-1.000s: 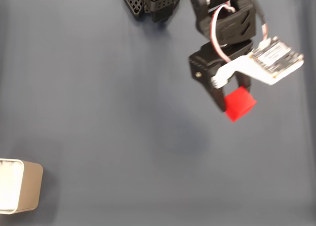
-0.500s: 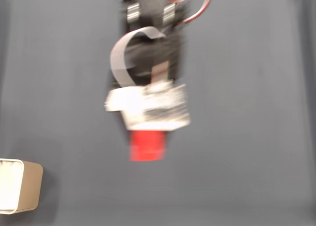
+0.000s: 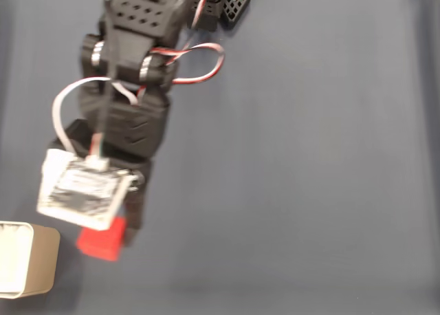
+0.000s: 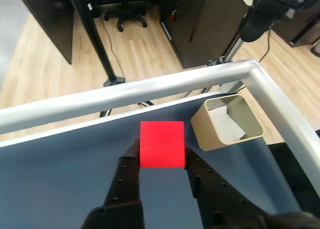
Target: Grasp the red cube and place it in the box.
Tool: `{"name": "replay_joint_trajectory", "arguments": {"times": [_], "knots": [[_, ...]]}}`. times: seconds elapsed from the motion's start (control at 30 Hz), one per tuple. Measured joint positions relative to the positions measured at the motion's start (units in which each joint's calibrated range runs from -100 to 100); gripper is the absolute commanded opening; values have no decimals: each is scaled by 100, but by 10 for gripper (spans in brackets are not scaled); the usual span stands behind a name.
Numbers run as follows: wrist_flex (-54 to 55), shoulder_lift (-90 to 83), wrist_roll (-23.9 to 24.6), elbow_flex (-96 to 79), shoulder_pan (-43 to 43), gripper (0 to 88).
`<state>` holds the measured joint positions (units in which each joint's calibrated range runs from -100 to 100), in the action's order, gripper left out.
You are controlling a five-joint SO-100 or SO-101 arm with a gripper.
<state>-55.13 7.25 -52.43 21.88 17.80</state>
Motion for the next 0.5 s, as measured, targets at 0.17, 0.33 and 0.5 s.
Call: {"name": "replay_joint_trajectory", "arguments": {"times": [0.17,0.33,0.5], "knots": [[0,582,0,741,260,0],[16,1198,5,1420,593,0],[48,1702,20,1926,890,0]]}}
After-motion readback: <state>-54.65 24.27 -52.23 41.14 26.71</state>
